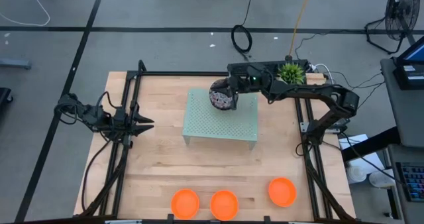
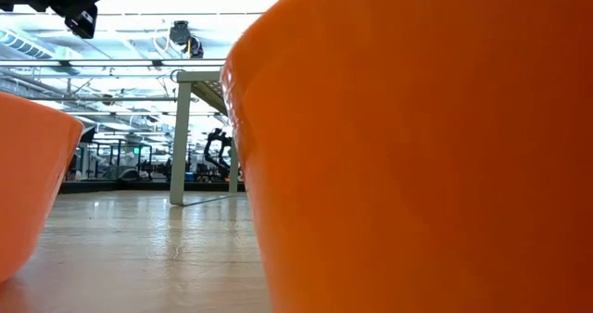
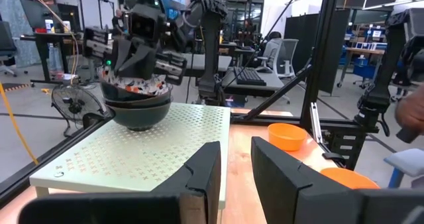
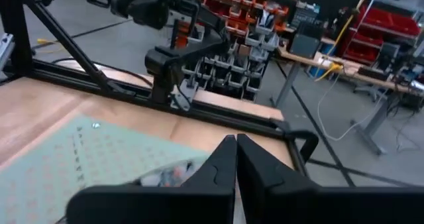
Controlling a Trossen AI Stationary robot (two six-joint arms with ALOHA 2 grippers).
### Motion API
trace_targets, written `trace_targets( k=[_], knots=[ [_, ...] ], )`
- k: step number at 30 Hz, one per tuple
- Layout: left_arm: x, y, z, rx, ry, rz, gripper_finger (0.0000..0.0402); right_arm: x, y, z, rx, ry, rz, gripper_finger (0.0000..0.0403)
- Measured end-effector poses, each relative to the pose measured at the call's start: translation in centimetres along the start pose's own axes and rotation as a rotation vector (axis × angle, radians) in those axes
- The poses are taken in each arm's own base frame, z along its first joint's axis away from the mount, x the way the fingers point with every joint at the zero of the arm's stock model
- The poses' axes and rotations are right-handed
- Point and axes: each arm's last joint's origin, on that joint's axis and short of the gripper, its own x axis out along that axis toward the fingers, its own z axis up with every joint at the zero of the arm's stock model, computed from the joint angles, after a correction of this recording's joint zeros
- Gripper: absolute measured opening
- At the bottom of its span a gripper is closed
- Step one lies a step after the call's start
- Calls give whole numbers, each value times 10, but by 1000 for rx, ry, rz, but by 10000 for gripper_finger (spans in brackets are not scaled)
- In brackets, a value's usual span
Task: Pick & Place Mini bowls
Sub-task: Stack the white patterned bowl on top of the white patterned bowls on the shelf, then put the right orange bowl on the shelf
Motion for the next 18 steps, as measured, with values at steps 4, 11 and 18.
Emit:
trace_targets(
  k=[4, 11, 18],
  knots=[
    [0, 0, 0, 0, 0, 0, 88, -1, 3, -6, 54, 0, 2, 0],
    [0, 0, 0, 0, 0, 0, 88, -4, 14, 12, 24, -60, 23, 0],
    [0, 0, 0, 0, 0, 0, 88, -36, 55, 79, 8, -216, 128, 0]
  ],
)
